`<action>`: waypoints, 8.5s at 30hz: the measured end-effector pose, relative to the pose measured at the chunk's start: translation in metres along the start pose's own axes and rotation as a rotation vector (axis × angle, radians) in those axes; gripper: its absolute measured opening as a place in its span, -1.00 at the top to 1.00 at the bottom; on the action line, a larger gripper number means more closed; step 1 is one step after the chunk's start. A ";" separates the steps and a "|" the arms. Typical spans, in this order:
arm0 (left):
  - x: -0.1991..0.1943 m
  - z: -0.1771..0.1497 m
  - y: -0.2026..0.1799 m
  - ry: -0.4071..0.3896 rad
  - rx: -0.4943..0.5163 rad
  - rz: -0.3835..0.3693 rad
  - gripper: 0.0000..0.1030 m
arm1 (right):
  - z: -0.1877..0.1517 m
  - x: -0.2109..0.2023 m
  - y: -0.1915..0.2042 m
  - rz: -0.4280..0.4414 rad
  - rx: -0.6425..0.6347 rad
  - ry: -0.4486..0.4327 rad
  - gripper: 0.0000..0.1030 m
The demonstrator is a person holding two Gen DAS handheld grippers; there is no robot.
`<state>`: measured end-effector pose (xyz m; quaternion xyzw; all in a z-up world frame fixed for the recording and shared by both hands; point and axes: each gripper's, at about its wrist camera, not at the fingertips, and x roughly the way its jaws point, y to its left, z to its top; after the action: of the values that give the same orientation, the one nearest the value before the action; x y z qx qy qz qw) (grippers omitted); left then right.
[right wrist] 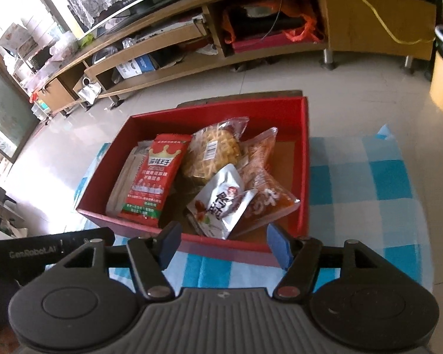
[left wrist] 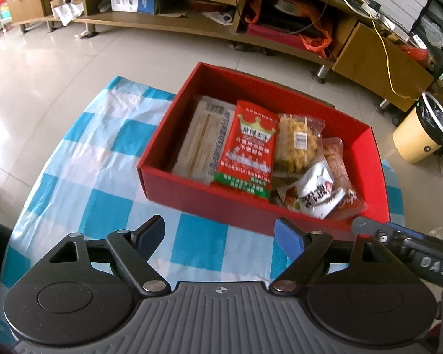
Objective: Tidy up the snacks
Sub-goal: 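Move both tools back over the white shredded-snack bag and steamed bun pack, then grasp the white shredded-snack bag with the left tool while the right tool grasps the bun pack, then carry the shredded-snack bag and bun pack into the red box with both tools, then lower both packs into the box and open both tools to release them, then move the left tool over the red candy bag while the right tool moves over the sausage pack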
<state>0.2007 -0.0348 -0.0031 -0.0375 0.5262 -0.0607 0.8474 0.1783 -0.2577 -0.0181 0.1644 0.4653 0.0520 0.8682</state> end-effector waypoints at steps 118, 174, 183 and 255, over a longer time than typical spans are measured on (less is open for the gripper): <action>-0.023 -0.079 -0.042 0.066 0.205 -0.016 0.00 | -0.074 -0.037 -0.005 -0.037 -0.029 0.046 -0.13; 0.045 0.054 -0.054 -0.063 0.121 0.088 -0.04 | 0.050 0.057 -0.003 -0.049 -0.008 -0.018 -0.15; 0.039 0.058 -0.045 -0.083 0.084 0.089 -0.48 | 0.054 0.055 -0.005 -0.059 0.002 -0.030 -0.30; -0.039 -0.123 0.037 0.142 -0.126 0.064 -0.66 | -0.094 -0.028 0.061 0.006 -0.223 0.100 -0.39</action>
<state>0.0756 0.0075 -0.0274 -0.0695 0.5886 -0.0031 0.8054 0.0888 -0.1852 -0.0243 0.0654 0.4988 0.1144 0.8566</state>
